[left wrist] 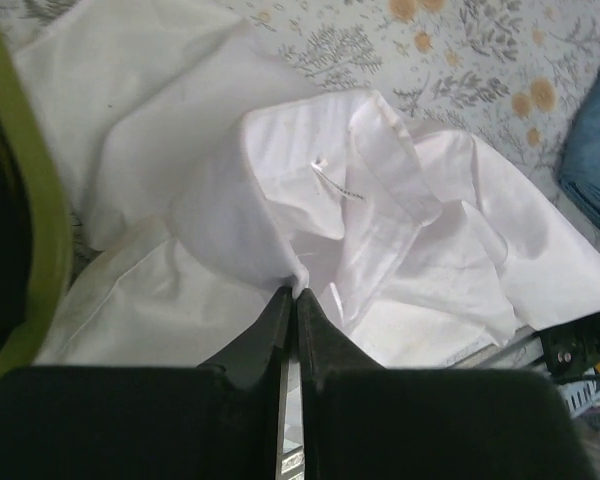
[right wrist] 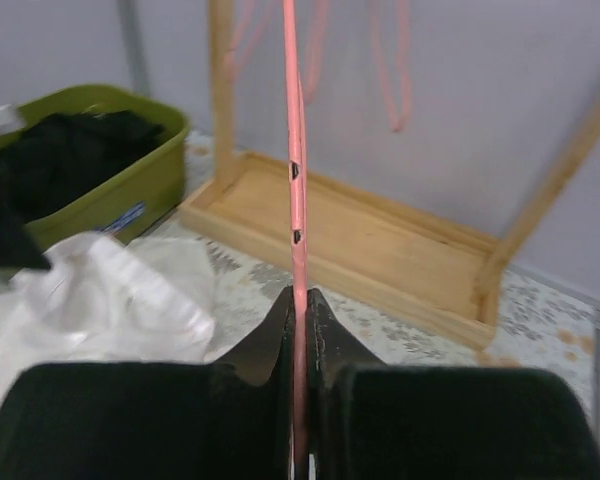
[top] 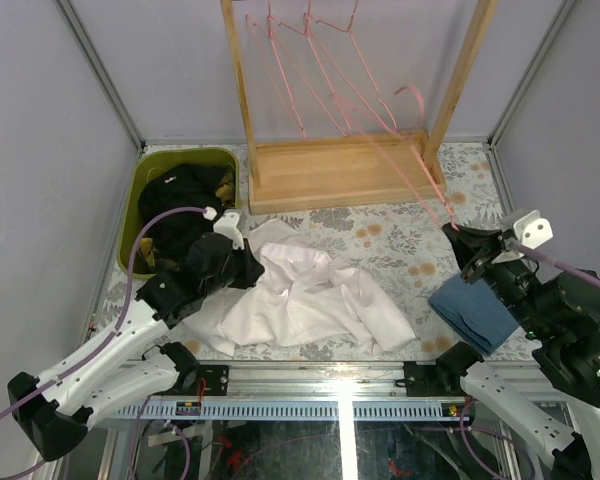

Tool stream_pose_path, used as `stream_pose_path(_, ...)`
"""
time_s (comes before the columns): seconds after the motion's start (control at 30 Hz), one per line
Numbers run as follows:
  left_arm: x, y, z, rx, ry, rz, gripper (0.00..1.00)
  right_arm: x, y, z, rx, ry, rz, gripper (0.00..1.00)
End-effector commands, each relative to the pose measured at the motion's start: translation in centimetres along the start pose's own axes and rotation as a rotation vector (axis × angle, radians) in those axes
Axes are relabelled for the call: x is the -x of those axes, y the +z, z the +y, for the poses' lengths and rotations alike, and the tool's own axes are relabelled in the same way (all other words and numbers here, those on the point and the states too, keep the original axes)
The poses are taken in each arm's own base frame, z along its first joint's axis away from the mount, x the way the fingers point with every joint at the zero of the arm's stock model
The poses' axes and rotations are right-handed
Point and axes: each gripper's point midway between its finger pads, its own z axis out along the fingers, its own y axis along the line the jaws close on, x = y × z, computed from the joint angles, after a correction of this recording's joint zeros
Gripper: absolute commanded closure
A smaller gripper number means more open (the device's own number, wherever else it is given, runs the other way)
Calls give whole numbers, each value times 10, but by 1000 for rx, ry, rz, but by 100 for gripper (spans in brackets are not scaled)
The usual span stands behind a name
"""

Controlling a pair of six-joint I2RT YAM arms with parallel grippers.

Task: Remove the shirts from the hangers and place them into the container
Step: Place the hanger at the clothesline.

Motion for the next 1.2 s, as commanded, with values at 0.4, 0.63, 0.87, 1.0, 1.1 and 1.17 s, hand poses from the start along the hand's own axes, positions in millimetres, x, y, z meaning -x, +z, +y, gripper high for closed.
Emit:
stream_pose_path(0.4,-20,26,-50,-146,100,113,68,-12,21,-112,-719,95,-37,100)
stream_pose_path(0.63,4,7,-34,-73,71,-18,29,-27,72,-100,-633,91,146,100)
stream_pose_path(0.87,24,-21,-19,-44,17,-160,8,-40,119,-125,-548,212,209,100)
stream_pose_path(1.0,27,-31,-13,-36,-11,-196,0,-29,139,-127,-483,234,183,100)
stream_pose_path(1.1,26,-33,-9,-21,-19,-203,0,-6,148,-127,-455,234,87,100)
stream_pose_path(1.17,28,-33,-7,-9,-25,-212,0,5,154,-129,-442,222,51,100)
